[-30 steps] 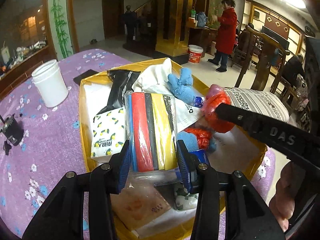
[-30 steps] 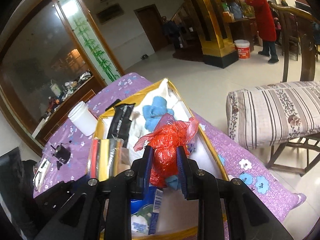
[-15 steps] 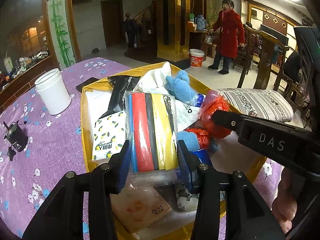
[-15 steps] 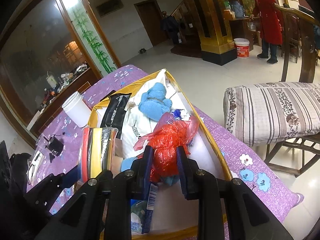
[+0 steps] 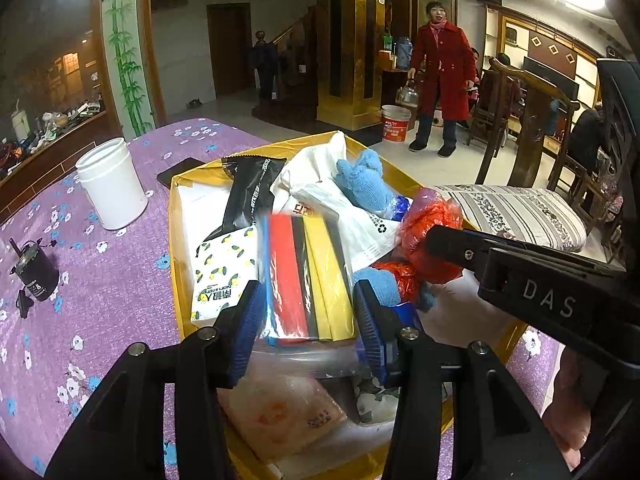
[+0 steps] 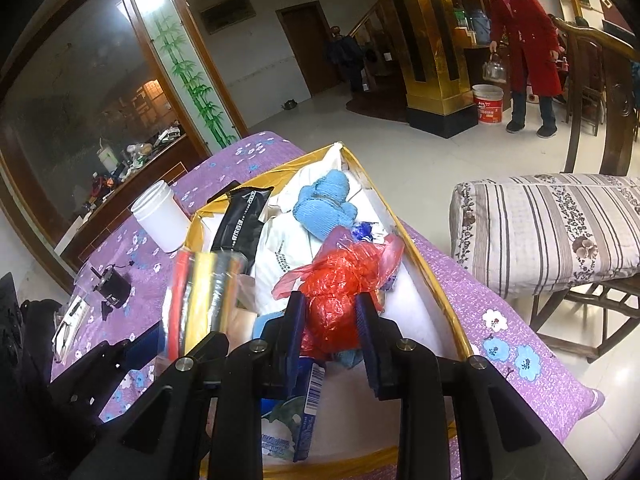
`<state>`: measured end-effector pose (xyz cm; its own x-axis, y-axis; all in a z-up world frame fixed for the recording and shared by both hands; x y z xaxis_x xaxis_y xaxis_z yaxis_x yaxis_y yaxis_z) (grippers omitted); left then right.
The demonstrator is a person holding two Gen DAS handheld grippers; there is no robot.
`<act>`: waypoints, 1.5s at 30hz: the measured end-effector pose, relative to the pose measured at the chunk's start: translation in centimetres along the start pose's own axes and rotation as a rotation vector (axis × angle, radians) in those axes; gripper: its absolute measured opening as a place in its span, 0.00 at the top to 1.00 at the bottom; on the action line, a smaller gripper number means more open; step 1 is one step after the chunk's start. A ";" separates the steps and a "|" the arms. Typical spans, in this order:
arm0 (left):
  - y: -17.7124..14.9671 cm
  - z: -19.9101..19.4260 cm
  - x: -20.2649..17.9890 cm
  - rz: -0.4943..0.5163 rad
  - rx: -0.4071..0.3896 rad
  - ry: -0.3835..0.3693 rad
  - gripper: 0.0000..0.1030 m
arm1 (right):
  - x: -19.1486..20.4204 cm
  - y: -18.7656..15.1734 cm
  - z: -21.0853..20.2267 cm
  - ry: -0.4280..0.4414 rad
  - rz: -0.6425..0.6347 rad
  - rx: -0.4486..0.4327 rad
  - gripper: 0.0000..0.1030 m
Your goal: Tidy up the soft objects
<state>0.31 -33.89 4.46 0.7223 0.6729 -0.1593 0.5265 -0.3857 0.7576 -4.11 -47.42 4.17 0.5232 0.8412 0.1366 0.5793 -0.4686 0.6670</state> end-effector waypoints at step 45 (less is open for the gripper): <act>-4.8 -5.4 2.6 0.016 -0.034 0.189 0.32 | 2.6 -7.2 -7.8 -0.062 -0.104 -0.167 0.20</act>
Point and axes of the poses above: each gripper's, at about its wrist camera, not at the fingertips, and z roughly the way its jaws point, x to its left, y to its top, the point moved 4 cm from there along z, roughly the way its jaws point, and after that the axes turned 14 degrees about -y, right-handed, at the moved point
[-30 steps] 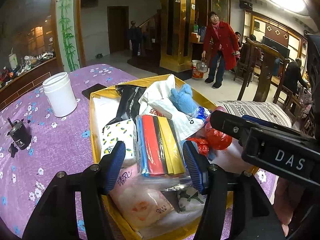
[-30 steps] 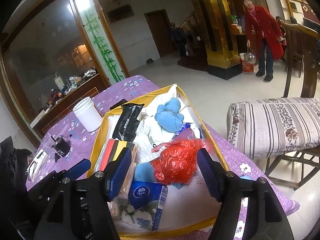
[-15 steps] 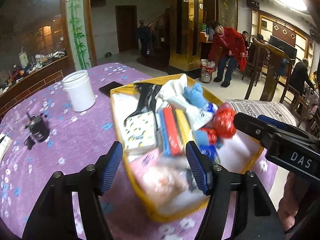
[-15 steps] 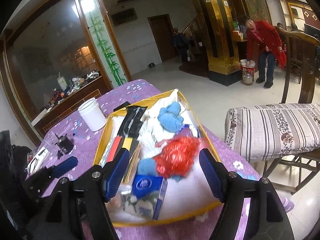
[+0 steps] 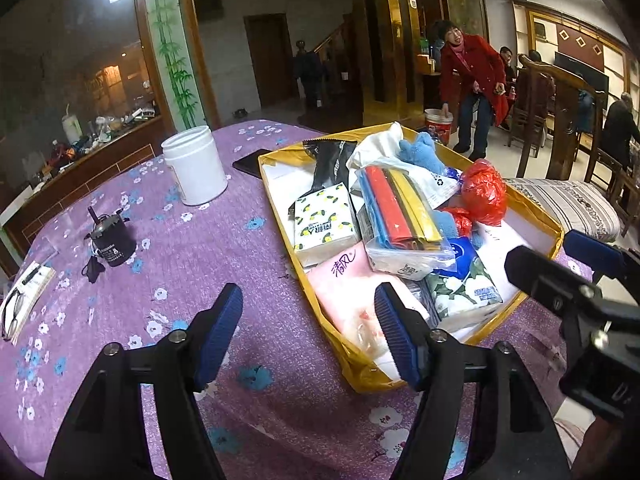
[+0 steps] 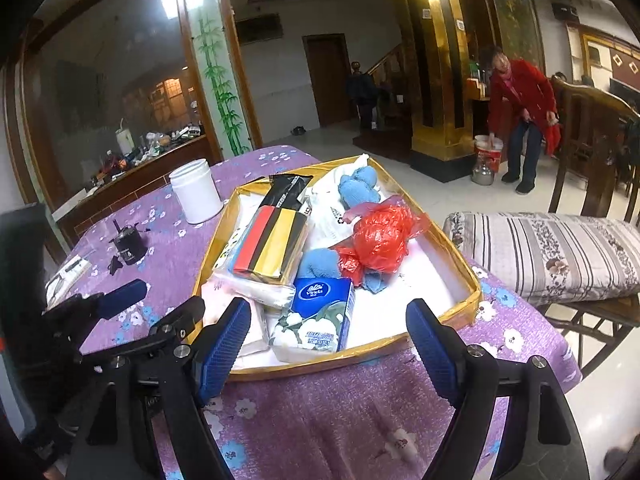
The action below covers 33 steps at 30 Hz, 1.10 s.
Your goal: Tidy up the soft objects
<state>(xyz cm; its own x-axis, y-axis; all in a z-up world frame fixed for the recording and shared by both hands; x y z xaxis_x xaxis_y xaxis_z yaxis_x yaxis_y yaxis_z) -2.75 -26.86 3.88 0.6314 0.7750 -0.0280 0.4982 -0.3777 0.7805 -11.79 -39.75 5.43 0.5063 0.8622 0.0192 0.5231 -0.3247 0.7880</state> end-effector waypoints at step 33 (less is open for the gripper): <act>-0.2 0.3 0.6 -0.019 0.018 -0.002 0.32 | 0.0 -0.2 0.9 0.004 0.003 0.027 0.20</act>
Point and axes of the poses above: each gripper's, at about its wrist camera, not at the fingertips, and z roughly the way its jaws point, x to its left, y to its top, the point moved 4 cm from there along z, roughly the way its jaws point, and after that the axes turned 14 degrees about -y, right-handed, at the moved point
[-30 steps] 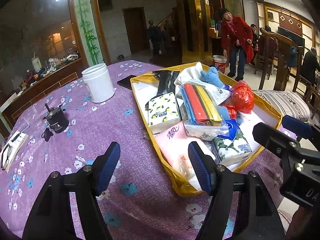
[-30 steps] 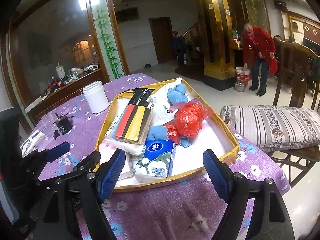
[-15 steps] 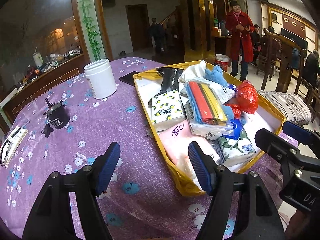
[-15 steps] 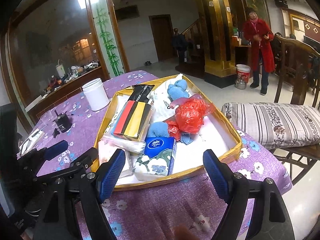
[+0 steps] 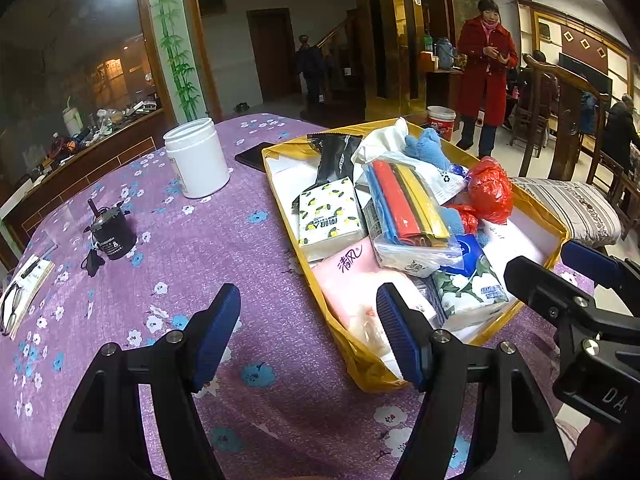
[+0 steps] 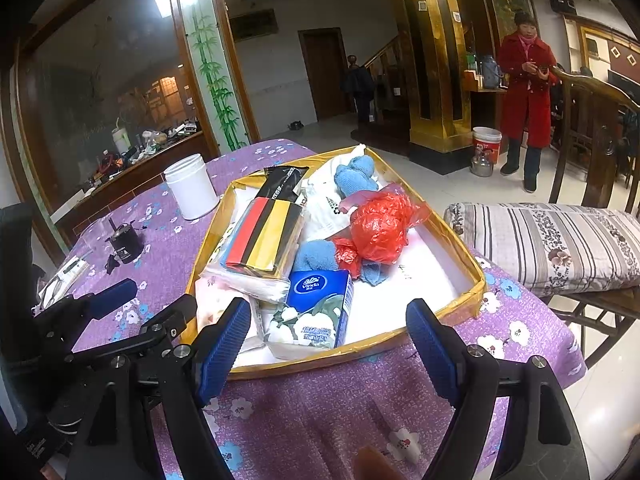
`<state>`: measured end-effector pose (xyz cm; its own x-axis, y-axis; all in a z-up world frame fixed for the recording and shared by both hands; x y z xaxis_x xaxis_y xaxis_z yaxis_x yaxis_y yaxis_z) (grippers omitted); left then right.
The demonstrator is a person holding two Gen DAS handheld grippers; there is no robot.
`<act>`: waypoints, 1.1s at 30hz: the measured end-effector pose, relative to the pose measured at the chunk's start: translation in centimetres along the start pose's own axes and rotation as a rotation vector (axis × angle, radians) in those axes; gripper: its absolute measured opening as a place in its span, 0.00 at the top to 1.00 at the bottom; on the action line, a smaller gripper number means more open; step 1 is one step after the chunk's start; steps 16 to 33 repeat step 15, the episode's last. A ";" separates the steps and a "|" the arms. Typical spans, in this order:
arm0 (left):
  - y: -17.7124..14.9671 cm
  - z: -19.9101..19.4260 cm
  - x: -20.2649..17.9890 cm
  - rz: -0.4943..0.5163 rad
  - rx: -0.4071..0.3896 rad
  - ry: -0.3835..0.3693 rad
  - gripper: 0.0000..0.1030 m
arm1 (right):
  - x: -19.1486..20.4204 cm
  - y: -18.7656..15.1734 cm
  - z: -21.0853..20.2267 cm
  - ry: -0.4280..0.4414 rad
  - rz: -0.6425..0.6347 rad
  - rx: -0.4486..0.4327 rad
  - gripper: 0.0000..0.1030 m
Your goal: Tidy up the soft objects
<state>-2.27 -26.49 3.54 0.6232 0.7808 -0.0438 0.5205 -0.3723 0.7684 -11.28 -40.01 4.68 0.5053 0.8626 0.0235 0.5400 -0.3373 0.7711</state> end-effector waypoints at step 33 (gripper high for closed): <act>0.0 0.2 0.2 0.001 0.007 0.035 0.32 | -0.2 -0.1 0.0 -0.004 0.006 -0.001 0.20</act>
Point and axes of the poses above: each gripper's, at about its wrist camera, not at the fingertips, and z roughly the way its jaws point, x to its left, y to its top, the point moved 4 cm from there along z, roughly the way its jaws point, and after that the axes turned 14 degrees about -y, right-handed, at the moved point
